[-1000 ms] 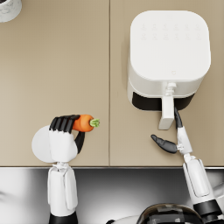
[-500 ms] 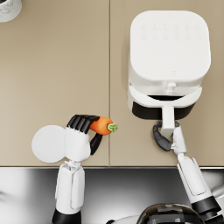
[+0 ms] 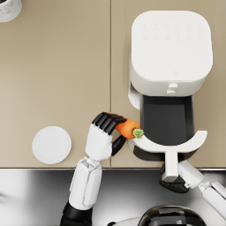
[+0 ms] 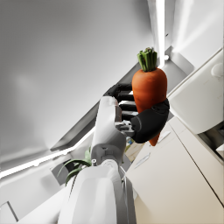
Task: Pick up the carrot and place it into the air fryer
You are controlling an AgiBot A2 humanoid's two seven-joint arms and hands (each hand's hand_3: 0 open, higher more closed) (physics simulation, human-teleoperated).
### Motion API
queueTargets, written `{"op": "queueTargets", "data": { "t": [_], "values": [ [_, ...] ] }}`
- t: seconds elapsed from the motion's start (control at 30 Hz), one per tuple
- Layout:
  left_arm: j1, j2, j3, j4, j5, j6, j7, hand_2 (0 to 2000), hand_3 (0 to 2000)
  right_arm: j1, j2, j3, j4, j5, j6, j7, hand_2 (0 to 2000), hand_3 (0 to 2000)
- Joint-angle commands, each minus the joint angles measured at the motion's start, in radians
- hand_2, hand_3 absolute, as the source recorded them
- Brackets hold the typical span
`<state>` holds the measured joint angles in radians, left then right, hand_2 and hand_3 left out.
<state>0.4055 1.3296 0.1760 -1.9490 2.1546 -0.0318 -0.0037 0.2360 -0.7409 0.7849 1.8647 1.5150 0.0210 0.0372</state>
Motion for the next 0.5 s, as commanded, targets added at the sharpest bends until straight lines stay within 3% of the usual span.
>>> {"op": "queueTargets", "data": {
  "t": [0.03,0.1,0.13,0.2,0.23,0.27,0.3,0.4,0.43,0.47,0.5],
  "values": [
    [0.122,0.114,0.068,0.086,0.0,0.0,0.0,2000,2000,-0.119,-0.358,0.02,0.133,0.0,-0.005,-0.003,2000,2000],
    [0.172,0.165,0.099,0.15,0.0,-0.001,0.0,2000,2000,-0.121,-0.348,0.036,0.153,0.0,-0.009,-0.01,2000,2000],
    [0.188,0.183,0.118,0.172,0.0,-0.001,0.0,2000,2000,-0.084,0.031,-0.021,0.069,0.0,-0.018,-0.013,2000,2000],
    [0.223,0.222,0.159,0.216,0.0,0.0,0.0,2000,2000,-0.1,0.041,-0.019,0.085,0.0,-0.025,-0.016,2000,2000],
    [0.233,0.234,0.181,0.236,0.0,0.0,0.0,2000,2000,-0.085,-0.304,0.09,0.161,0.0,-0.027,-0.016,2000,2000],
    [0.425,-0.067,0.519,0.257,0.0,0.0,0.0,2000,2000,-0.077,-0.298,0.09,0.165,0.0,-0.032,-0.014,2000,2000],
    [0.284,0.163,0.298,0.272,-0.001,0.007,-0.001,2000,2000,-0.09,0.064,0.006,0.097,-0.001,-0.035,-0.014,2000,2000],
    [0.283,0.162,0.379,0.309,0.0,-0.009,0.0,2000,2000,-0.079,0.08,0.028,0.105,-0.001,-0.045,-0.014,2000,2000],
    [0.271,0.154,0.392,0.316,0.0,-0.009,0.0,639,1673,-0.077,0.083,0.031,0.106,-0.001,-0.04,-0.016,2000,2000],
    [0.244,0.134,0.385,0.305,0.0,-0.008,0.001,0,1347,-0.125,-0.342,0.021,0.16,-0.001,-0.032,-0.019,2000,2000],
    [0.216,0.115,0.373,0.294,0.001,0.003,0.002,0,1020,-0.061,-0.29,0.089,0.156,0.0,-0.026,-0.023,2000,2000]
  ]
}}
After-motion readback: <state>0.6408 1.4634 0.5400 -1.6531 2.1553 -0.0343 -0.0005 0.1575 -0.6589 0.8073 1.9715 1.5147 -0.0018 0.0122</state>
